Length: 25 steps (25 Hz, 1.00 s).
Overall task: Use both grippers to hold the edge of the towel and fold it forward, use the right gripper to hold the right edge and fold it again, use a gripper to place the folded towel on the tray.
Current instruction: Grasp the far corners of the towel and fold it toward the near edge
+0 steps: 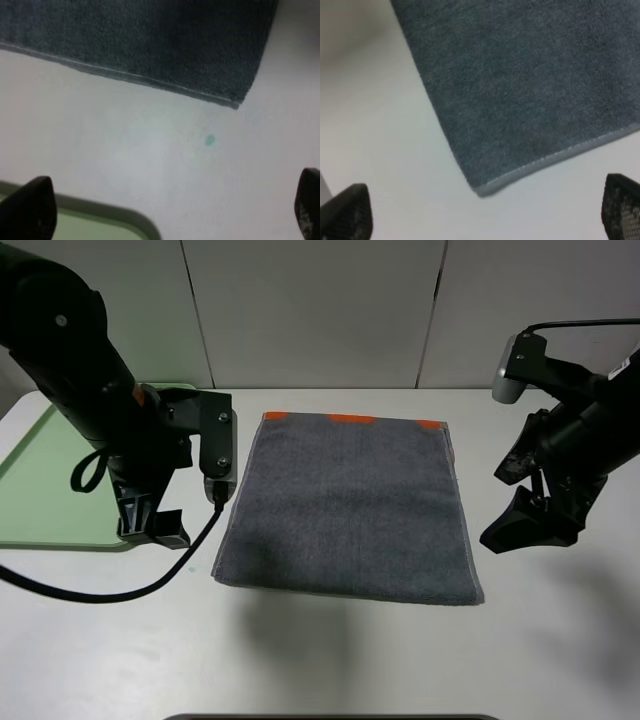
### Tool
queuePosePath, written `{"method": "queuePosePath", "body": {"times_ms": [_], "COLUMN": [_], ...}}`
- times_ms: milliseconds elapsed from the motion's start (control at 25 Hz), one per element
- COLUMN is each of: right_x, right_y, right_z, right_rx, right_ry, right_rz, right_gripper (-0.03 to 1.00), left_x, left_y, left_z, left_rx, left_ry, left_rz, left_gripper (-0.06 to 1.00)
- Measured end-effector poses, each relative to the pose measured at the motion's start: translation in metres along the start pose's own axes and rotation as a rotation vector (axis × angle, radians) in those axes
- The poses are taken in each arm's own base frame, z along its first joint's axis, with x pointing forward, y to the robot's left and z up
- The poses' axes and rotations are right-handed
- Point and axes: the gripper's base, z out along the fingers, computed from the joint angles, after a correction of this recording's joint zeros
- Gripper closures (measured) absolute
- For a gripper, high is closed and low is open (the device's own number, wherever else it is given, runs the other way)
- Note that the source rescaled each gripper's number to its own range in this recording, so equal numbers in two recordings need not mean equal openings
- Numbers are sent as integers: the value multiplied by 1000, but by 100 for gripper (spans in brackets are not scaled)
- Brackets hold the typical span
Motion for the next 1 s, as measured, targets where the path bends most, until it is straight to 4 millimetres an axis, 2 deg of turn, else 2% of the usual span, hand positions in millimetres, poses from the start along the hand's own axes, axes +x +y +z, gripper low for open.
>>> {"method": "queuePosePath", "body": {"times_ms": [160, 280, 440, 760, 1000], "right_x": [6, 18, 30, 39, 39], "right_y": [-4, 0, 5, 10, 9], "right_z": [19, 35, 47, 53, 53], "right_rx": [-11, -10, 11, 26, 35], "right_ry": [15, 37, 49, 59, 56], "right_rz": [23, 7, -1, -25, -27], "right_gripper": [-3, -3, -3, -3, -3], "left_x": [-2, -3, -5, -27, -39], "left_y": [2, 2, 2, -18, -28], "left_z": [7, 10, 16, 31, 54], "left_rx": [2, -2, 9, 46, 79], "left_ry": [1, -3, 5, 9, 25], "left_rz": [5, 7, 27, 143, 192], "left_gripper": [-1, -1, -1, -1, -1]}}
